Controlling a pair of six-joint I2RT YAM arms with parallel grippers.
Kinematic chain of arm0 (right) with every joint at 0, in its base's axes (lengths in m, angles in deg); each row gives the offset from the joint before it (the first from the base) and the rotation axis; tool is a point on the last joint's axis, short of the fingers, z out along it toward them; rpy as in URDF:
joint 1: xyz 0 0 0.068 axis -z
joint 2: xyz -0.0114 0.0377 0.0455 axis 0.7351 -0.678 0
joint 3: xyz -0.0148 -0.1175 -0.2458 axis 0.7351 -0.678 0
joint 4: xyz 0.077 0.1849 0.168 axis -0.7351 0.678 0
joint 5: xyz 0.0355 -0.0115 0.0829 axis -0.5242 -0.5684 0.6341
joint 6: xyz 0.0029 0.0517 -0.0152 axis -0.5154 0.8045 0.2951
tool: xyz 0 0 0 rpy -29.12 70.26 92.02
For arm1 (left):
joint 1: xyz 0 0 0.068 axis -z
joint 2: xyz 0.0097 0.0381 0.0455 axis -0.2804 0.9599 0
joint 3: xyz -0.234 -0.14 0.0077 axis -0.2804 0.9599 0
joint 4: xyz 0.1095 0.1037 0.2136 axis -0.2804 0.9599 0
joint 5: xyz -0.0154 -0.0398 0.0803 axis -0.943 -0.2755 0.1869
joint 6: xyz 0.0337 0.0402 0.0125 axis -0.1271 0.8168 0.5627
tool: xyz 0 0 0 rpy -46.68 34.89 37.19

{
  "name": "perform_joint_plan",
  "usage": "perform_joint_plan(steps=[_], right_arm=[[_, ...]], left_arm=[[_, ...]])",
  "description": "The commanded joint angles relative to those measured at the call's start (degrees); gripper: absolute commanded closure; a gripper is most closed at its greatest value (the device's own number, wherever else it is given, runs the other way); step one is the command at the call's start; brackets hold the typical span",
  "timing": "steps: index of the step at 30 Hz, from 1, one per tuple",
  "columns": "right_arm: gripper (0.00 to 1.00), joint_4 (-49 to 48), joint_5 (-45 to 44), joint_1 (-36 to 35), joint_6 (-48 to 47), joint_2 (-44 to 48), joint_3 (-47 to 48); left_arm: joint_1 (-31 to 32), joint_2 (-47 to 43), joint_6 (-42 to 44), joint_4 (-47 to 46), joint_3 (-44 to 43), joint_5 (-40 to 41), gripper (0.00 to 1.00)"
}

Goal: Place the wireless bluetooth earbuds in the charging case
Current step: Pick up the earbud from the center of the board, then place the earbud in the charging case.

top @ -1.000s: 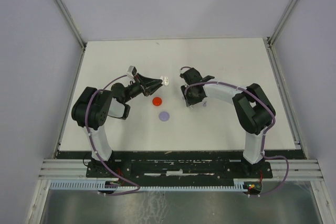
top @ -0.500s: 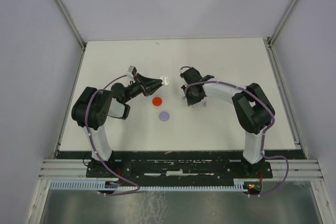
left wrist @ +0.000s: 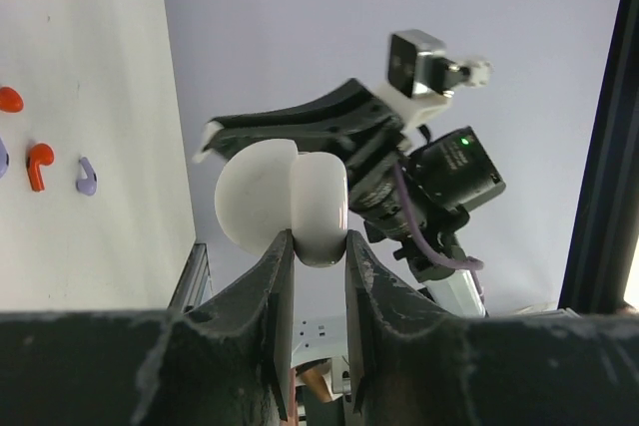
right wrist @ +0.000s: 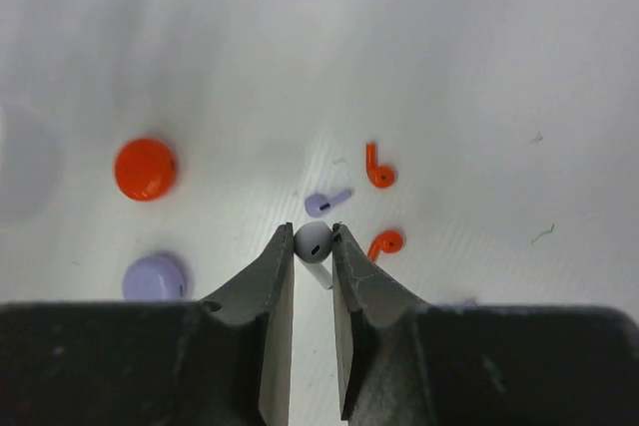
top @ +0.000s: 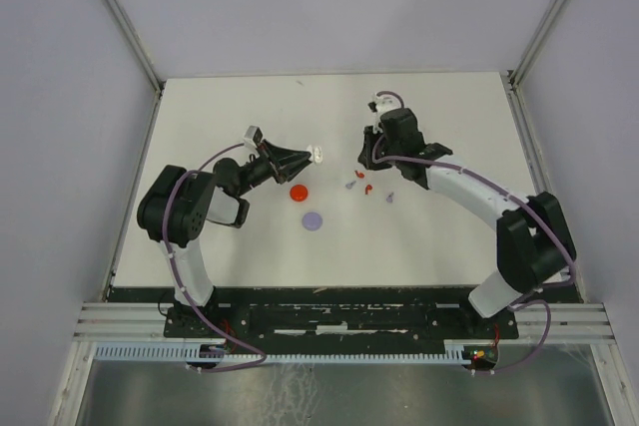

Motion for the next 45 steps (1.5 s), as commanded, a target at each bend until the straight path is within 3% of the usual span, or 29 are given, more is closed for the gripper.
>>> perform_joint_plan(steps=[1,7,15,26,45], right_arm=[[0.96,-17.69,3.61,0.62,1.99,9.32,-5.25],[0.99,-29.38,7.24,0.68,3.13,13.84,-9.81],[0.99,-46.62,10.63,0.65,6.82,14.50,-15.71],[0.99,-72.55,17.60,0.67,4.56,12.26,-24.06],[0.99,-76.88,21.22,0.64,6.19,7.94,-25.32]], left_arm=[[2.03,0.51,-2.89,-9.23,-0.95,1.70,0.97],[4.52,1.04,-4.18,-9.20,-2.10,4.37,0.97],[6.59,2.43,-7.34,-10.64,-3.35,6.14,0.97],[7.70,3.46,-9.33,-10.73,-4.67,7.58,0.97],[8.86,2.84,-10.20,-11.05,-8.07,6.06,0.97]])
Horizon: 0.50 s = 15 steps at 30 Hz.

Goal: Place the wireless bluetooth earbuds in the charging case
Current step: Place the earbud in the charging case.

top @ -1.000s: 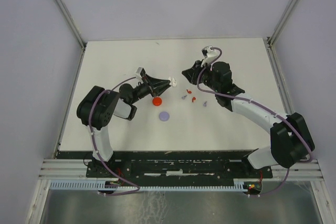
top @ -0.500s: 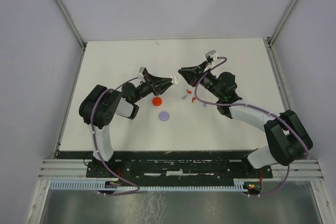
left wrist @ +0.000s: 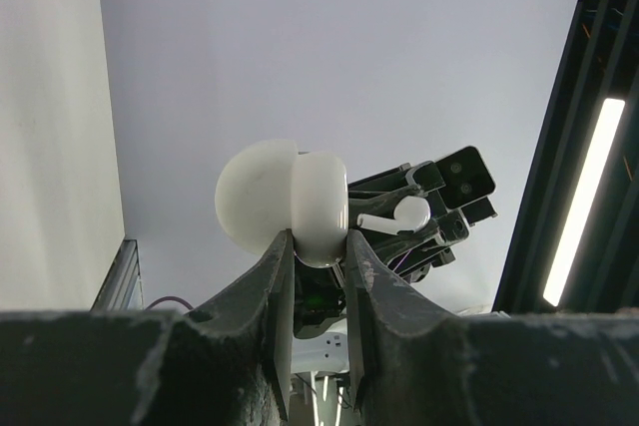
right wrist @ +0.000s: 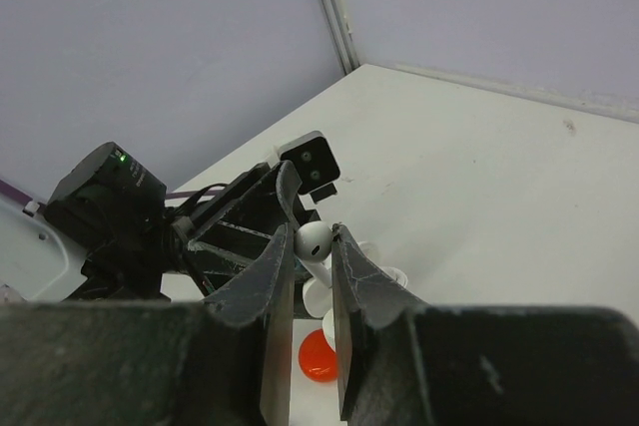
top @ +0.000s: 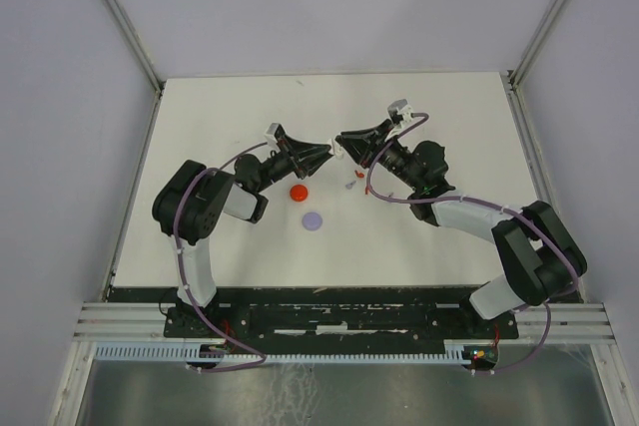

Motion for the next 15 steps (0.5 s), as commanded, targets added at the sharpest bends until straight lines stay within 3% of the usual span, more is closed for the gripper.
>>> perform_joint_plan(steps=[1,15], right_arm=[[0.99,-4.73,1.48,-0.17,0.90,-0.47,-0.11],[0.99,-5.40,0.92,-0.15,0.45,-1.36,-1.00]], left_arm=[[0.42,-0.94,-1.51,-10.89,-1.81,-1.12,0.97],[0.45,-3.02,-1.67,-11.11,-1.76,-1.69,0.97]])
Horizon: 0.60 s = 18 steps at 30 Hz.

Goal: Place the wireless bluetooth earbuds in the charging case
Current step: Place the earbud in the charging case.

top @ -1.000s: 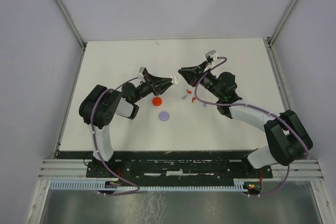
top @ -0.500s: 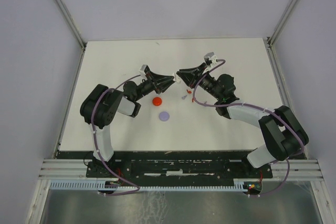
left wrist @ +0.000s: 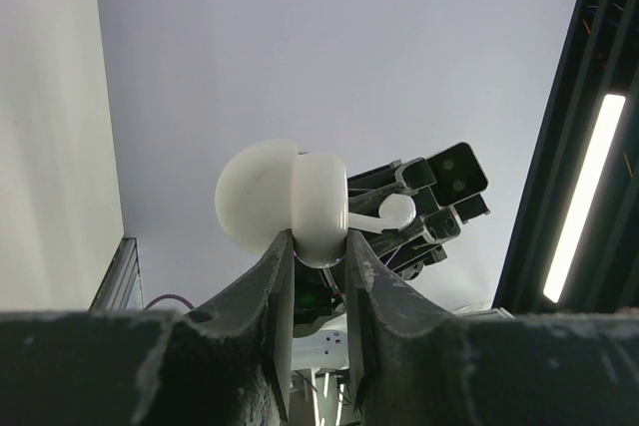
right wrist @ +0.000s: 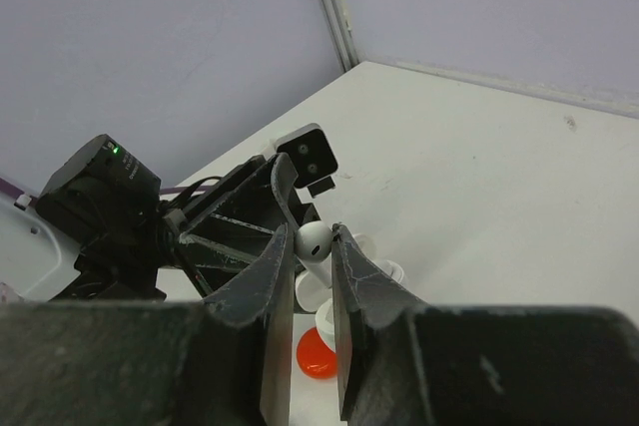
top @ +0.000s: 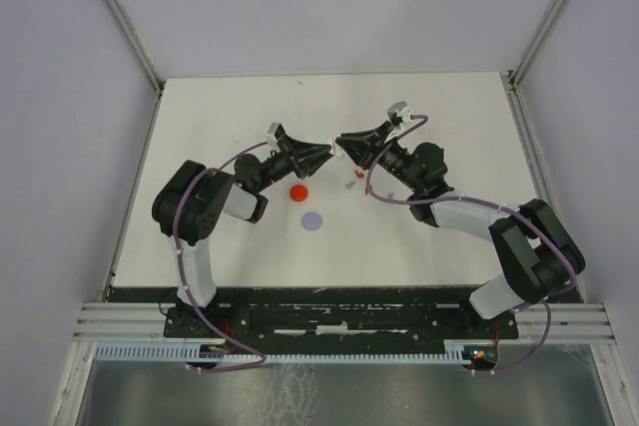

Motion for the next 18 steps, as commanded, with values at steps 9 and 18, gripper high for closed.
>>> perform_joint_plan(steps=[9,18], right_arm=[[0.99,-4.26,0.26,-0.15,0.33,-0.61,-0.84],[0.99,-4.09,-0.31,-0.17,0.13,-0.40,-1.21]], left_arm=[[0.16,-4.15,-1.81,-11.05,-1.51,-1.61,0.97],[0.23,-5.15,-1.88,-11.10,-1.34,-1.50,0.97]])
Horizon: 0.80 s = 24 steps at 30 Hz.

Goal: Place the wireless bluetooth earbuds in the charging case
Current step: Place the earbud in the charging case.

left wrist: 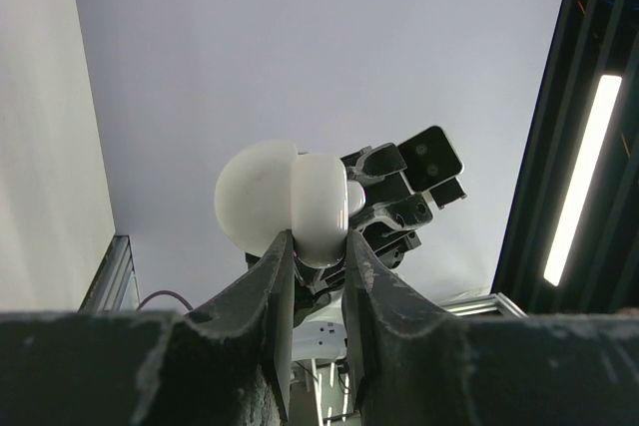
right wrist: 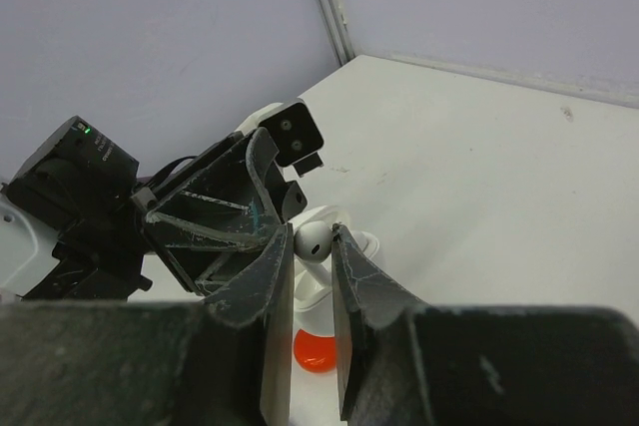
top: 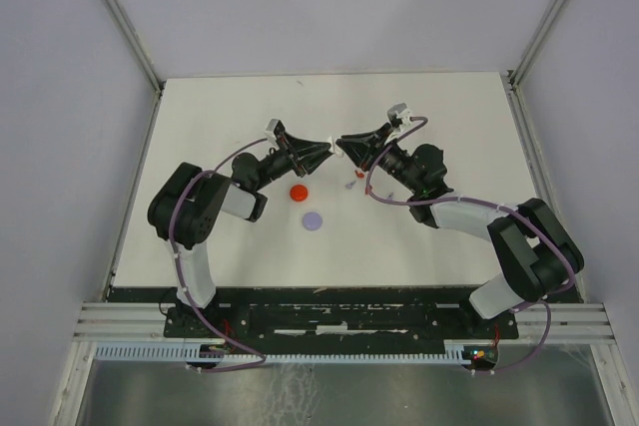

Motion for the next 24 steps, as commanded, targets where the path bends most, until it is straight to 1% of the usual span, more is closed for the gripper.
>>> perform_joint_plan(steps=[1,8,13,14,16,19,24], right_arm=[[0.99,-3.58,-0.12,-0.14,0.15,0.28,-0.34],[0.99,-3.16,-1.30,-0.20,-0.19,0.78,-0.65],[0.98,-0.11,-1.96,-0.12,-0.15,1.40,-0.19],[0.95,0.32,-2.11,-0.12,-0.12,1.54,-0.20],[0.84,0.98,-2.33,-0.16,-0.03,1.67,-0.22],[0.76,1.51,-2.64,-0.18,0.19,2.32,-0.51],[0.71,1.79,-3.43,-0.12,-0.01,3.93,-1.56]], left_arm=[[0.22,-3.03,-1.71,-11.15,-1.23,-0.63,0.97],[0.18,-3.40,-1.61,-11.09,-1.08,-0.85,0.97],[0.08,-3.58,-1.68,-11.18,-1.21,-0.64,0.97],[0.14,-3.59,-1.68,-11.11,-1.29,-0.58,0.97],[0.08,-3.65,-1.72,-11.15,-1.38,-0.54,0.97],[0.13,-3.58,-1.77,-11.13,-1.39,-0.37,0.97],[0.03,-3.08,-1.61,-11.15,-1.56,-0.11,0.97]])
